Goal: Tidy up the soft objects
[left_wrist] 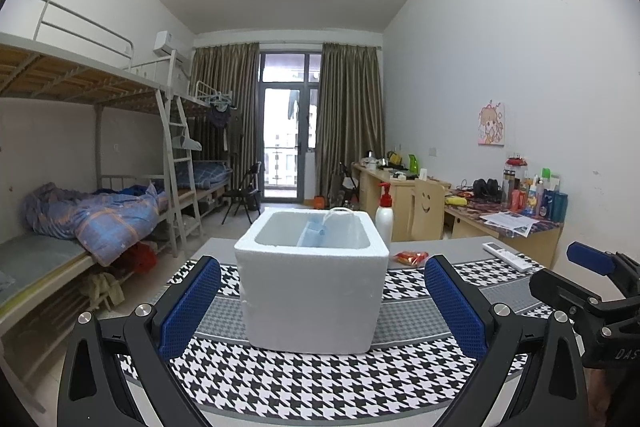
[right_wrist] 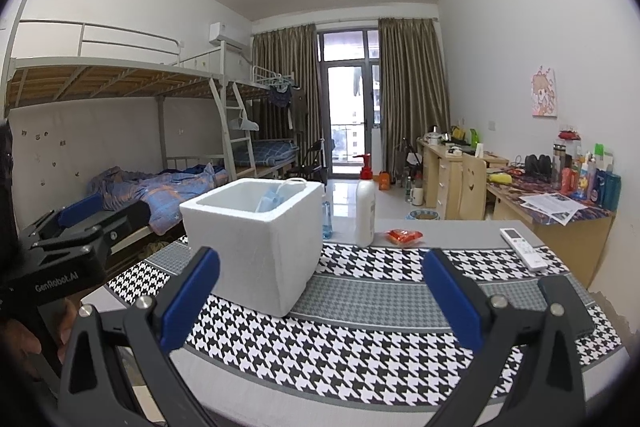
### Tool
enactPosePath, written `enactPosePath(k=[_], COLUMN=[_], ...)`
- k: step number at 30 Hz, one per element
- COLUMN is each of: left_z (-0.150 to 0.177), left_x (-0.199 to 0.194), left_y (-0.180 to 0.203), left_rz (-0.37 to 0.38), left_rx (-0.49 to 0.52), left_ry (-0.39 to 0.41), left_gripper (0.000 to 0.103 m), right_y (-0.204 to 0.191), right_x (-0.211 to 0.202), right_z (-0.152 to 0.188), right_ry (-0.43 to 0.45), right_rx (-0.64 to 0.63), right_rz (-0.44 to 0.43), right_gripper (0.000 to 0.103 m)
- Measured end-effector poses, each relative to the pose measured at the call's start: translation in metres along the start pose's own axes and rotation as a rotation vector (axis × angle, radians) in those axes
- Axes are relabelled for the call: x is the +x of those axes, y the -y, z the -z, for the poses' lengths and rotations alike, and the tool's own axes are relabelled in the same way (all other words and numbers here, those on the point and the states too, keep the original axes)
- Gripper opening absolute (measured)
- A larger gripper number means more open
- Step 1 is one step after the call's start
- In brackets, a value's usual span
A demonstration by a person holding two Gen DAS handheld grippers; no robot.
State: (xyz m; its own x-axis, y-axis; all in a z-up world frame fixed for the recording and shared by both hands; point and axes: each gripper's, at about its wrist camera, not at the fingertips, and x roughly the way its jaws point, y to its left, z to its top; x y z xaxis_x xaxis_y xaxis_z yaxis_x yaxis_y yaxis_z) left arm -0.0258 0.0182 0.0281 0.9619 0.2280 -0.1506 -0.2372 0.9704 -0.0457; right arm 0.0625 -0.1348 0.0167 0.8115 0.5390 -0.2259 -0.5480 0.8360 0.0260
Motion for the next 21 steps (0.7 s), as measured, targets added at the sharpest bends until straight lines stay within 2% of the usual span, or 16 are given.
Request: enactPosePath(k=[21], left_z=[0.015], left_x=[-0.011], left_y=[0.012], left_rz=[0.023], left_rx=[0.028], left_ry=[-0.02], left_gripper=[0.102], right_y=[0.005], right_x=[-0.014], right_z=[0.017], right_ry=[-0.006], right_rx=[0.029], right_rz=[0.005], right_gripper=[0.102])
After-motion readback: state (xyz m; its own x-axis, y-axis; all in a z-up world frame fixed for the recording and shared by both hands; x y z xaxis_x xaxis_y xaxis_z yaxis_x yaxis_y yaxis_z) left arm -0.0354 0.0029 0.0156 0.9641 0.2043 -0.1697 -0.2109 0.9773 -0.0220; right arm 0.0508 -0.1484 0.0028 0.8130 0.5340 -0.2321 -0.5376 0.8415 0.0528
